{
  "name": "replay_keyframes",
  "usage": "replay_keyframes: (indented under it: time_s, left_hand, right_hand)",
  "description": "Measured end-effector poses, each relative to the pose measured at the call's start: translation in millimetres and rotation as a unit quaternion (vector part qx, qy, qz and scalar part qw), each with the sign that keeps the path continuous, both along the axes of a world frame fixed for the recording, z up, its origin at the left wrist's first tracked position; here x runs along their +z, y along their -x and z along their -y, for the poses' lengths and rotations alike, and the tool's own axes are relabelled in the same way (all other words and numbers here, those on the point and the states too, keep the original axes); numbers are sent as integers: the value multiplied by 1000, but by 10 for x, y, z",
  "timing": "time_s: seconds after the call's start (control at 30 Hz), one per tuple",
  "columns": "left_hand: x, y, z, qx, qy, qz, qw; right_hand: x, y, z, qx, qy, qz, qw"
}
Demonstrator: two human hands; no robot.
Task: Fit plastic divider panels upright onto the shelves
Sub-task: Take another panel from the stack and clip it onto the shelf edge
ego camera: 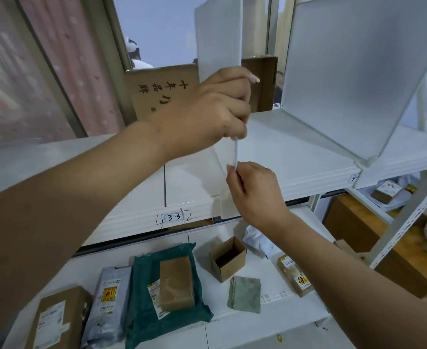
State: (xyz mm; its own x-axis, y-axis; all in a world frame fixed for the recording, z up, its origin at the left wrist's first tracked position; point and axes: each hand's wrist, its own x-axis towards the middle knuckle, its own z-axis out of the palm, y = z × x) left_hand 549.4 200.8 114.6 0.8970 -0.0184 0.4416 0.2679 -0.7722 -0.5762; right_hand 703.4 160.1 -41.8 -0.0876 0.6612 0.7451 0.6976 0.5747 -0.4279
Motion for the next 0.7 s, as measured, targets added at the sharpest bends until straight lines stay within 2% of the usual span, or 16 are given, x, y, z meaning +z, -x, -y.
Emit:
replay_keyframes:
  time_s: [0.13,0.23,0.3,0.4,0.47,0.57,0.7]
  left_hand:
    - [-14,87,46,8,-21,3,1000]
    - [-209,75,158,36,-32,-60,997]
    - [-405,73,229,53,-24,-85,995]
    - [-583,124,223,41,-14,-63,997]
    - [-610,146,183,32,-14,-50,998]
    - [-626,165,145,29,-13,-50,998]
    - [-636,199,95,1,-26,-44,999]
  right_hand:
    - [19,-79,-41,61,62,4,996]
    - [19,-298,-40,110,85,28,990]
    - [21,-412,-22,121,106,14,987]
    - [23,-465,-4,151,129,-7,980]
    - [49,-477,-5,152,118,12,981]
    - [121,-485,-36,108,86,104,985]
    - [100,-438,-47,122,61,89,987]
